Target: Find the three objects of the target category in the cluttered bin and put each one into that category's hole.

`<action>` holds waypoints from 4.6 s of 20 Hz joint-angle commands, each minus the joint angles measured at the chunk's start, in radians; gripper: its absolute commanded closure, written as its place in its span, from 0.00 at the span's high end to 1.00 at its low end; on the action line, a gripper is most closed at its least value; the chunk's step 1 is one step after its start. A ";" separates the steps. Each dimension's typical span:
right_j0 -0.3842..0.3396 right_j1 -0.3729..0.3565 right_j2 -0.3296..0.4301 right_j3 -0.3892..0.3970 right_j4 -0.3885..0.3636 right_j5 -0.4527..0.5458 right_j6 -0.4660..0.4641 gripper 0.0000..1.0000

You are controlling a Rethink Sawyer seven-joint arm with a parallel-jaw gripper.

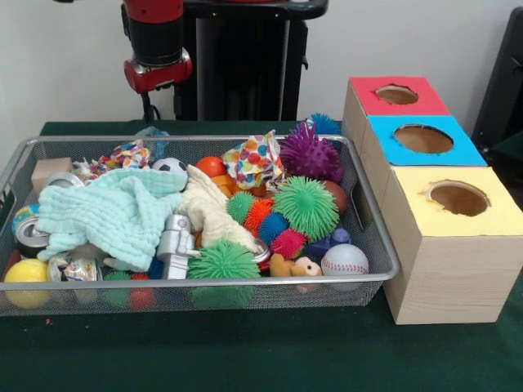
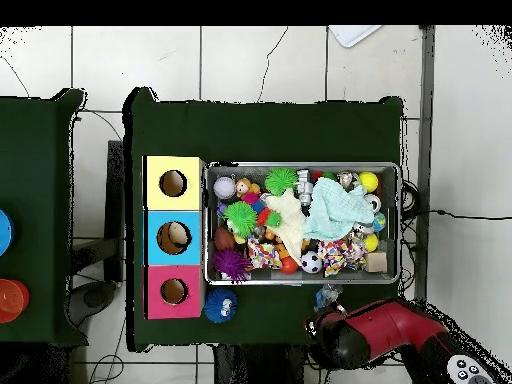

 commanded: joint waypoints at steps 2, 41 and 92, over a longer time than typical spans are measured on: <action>0.011 0.011 -0.035 -0.061 -0.066 -0.072 0.023 1.00; 0.206 0.087 -0.308 -0.250 -0.171 -0.338 0.133 1.00; 0.107 0.303 -0.275 -0.344 0.192 -0.455 0.090 1.00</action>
